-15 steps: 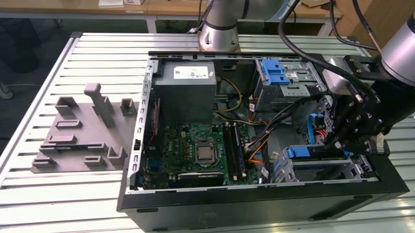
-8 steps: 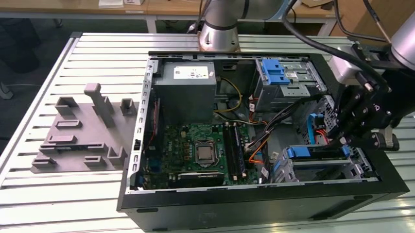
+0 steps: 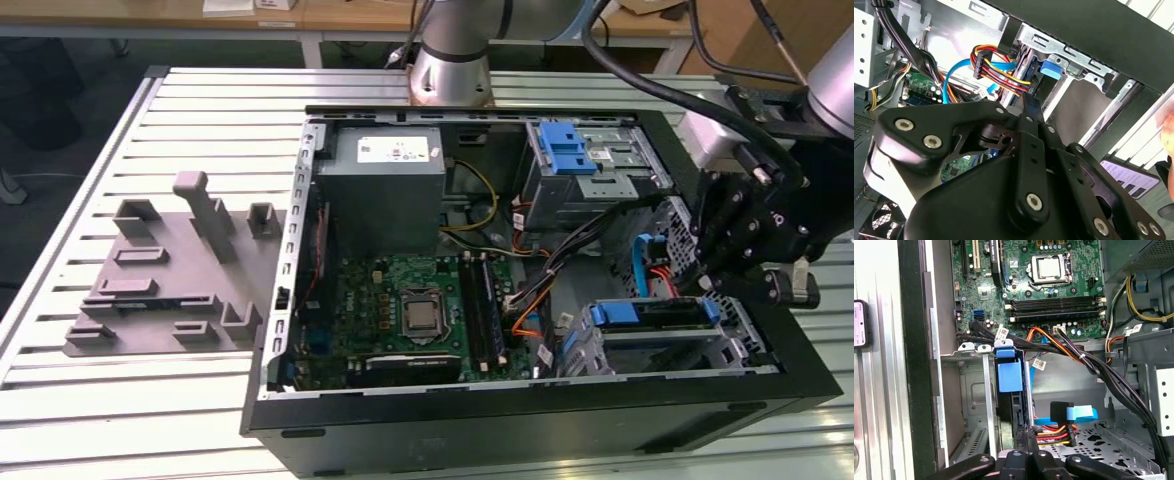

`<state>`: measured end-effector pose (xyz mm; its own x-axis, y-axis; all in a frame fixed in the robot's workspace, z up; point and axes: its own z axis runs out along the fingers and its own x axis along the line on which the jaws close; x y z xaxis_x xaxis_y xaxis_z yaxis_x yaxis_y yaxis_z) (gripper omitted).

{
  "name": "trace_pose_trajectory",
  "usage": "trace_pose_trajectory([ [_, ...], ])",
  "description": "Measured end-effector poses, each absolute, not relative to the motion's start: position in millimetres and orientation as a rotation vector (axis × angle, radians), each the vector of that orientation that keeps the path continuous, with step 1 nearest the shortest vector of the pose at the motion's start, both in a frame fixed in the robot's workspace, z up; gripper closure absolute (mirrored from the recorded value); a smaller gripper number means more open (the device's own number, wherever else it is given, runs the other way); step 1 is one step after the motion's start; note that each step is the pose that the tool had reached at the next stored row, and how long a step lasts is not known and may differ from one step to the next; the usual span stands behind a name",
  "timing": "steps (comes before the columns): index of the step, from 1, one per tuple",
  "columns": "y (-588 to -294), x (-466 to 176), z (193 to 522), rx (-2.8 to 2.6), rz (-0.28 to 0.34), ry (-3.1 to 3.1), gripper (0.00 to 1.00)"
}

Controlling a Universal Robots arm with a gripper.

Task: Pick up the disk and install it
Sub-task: 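Insert the first disk wire, then insert the second disk wire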

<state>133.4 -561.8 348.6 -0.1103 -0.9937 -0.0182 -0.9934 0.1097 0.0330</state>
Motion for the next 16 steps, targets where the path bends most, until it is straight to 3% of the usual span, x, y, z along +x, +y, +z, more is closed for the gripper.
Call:
trace_pose_trajectory([
  [16,-561.9,129.5,348.9,2.090,-0.057,-2.334,0.89],
])
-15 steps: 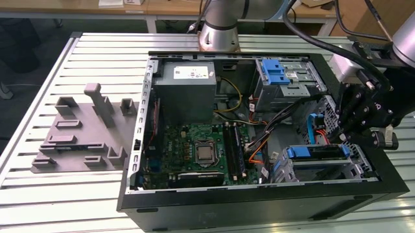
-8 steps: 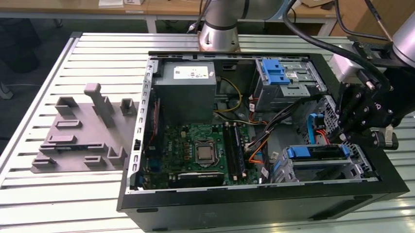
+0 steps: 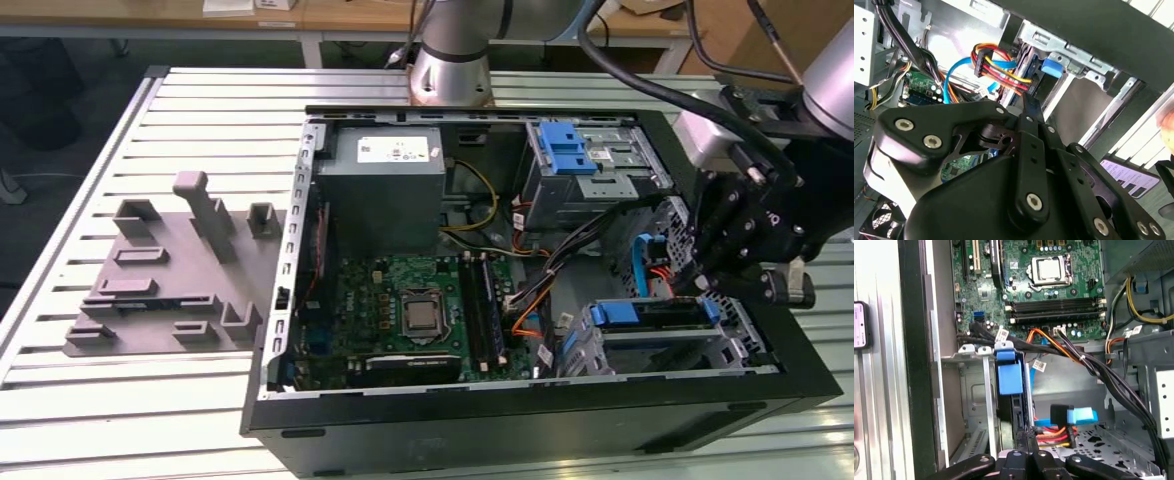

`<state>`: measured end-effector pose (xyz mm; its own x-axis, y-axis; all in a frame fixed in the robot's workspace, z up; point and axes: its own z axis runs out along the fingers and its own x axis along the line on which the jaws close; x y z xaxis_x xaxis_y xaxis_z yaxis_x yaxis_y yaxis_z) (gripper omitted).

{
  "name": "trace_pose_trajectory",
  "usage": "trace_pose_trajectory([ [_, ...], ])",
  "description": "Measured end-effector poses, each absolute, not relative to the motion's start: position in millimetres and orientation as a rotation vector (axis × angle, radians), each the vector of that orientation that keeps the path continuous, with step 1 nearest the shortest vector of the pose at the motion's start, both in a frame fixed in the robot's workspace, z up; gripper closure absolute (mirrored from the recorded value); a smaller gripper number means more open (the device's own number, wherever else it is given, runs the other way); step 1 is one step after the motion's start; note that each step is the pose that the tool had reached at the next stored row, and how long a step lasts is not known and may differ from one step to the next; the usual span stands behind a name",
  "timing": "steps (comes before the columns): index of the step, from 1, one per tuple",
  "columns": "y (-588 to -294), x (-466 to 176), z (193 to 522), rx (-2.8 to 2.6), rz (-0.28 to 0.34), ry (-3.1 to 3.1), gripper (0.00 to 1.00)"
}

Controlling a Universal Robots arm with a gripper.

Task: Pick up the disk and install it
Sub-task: 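Insert the second disk wire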

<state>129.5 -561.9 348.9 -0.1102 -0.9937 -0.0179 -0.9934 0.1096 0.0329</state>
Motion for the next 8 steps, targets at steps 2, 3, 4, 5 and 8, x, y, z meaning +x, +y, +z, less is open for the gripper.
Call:
trace_pose_trajectory([
  [2,-562.1,122.5,348.8,2.091,-0.055,-2.335,0.89],
  [3,-562.0,118.7,348.7,2.092,-0.052,-2.336,0.89],
  [4,-562.1,114.0,348.7,2.094,-0.049,-2.338,0.89],
  [5,-562.1,109.5,348.6,2.096,-0.045,-2.340,0.89],
  [8,-562.1,102.6,348.6,2.099,-0.038,-2.344,0.89],
])
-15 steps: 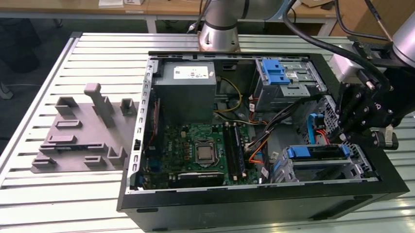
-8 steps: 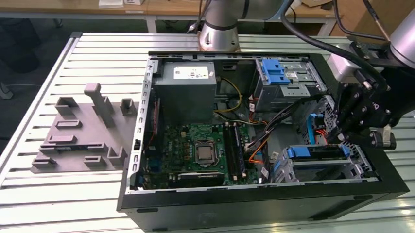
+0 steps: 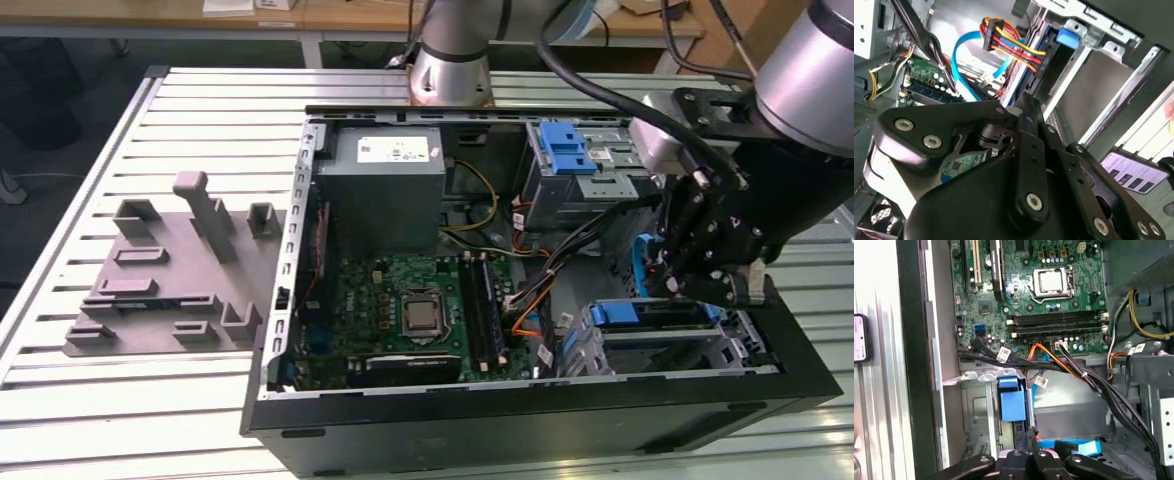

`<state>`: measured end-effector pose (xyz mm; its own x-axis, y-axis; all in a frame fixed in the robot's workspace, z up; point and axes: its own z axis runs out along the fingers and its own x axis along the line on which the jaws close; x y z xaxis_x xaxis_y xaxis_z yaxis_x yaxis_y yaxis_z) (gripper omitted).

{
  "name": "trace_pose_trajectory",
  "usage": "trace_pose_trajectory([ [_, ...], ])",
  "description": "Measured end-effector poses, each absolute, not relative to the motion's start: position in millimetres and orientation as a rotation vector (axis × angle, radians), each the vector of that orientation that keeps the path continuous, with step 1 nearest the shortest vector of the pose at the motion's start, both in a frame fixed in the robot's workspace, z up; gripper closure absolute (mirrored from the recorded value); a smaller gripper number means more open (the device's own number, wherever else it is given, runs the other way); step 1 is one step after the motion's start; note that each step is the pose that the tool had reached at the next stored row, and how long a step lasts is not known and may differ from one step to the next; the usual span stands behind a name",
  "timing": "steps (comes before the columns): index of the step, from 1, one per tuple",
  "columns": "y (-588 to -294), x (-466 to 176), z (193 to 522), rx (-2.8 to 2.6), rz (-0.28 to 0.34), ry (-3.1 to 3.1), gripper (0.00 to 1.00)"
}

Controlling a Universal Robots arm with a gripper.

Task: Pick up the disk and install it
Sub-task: 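Insert the second disk wire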

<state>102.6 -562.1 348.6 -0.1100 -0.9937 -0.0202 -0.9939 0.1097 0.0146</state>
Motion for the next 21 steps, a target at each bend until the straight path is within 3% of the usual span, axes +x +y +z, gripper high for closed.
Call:
trace_pose_trajectory([
  [11,-558.4,101.7,390.9,-2.092,0.038,2.336,0.89],
  [21,-540.3,95.5,394.6,-2.092,0.037,2.336,0.89],
])
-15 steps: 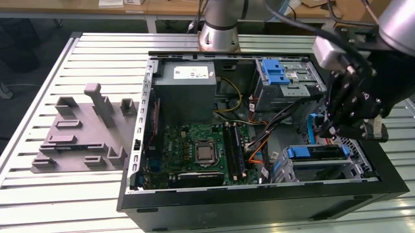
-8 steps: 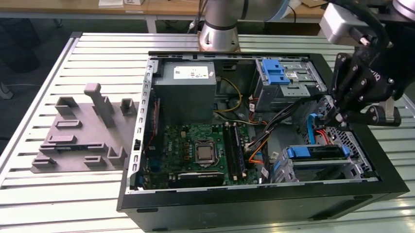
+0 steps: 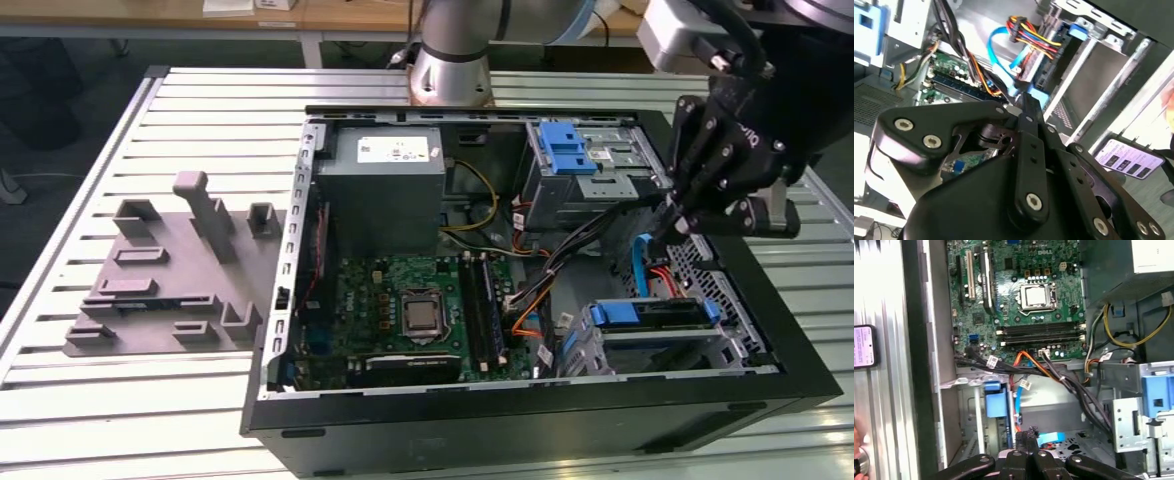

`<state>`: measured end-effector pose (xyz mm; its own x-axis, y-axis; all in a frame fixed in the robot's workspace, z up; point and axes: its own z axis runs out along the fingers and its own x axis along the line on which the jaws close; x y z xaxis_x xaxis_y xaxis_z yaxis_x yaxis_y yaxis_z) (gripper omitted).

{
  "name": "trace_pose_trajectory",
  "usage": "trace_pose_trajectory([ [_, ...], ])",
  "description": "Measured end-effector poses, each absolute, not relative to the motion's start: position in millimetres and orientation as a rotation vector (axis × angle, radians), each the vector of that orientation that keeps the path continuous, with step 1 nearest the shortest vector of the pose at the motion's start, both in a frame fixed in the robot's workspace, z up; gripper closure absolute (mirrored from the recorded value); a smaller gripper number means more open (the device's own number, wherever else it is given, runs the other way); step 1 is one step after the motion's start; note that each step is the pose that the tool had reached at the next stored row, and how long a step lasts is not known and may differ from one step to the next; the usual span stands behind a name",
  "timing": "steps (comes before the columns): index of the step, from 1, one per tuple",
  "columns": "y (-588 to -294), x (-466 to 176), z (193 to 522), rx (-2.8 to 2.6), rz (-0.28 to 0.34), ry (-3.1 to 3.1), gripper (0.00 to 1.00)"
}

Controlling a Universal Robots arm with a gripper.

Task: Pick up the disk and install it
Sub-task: 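Insert the second disk wire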

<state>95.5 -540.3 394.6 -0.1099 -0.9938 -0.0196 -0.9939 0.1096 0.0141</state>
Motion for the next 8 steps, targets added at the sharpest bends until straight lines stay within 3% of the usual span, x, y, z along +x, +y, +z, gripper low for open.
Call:
trace_pose_trajectory([
  [4,-533.5,94.2,393.7,-2.091,0.029,2.338,0.89],
  [6,-531.5,94.1,392.3,-2.092,0.017,2.342,0.83],
  [8,-530.0,94.1,390.7,-2.092,0.006,2.345,0.83],
])
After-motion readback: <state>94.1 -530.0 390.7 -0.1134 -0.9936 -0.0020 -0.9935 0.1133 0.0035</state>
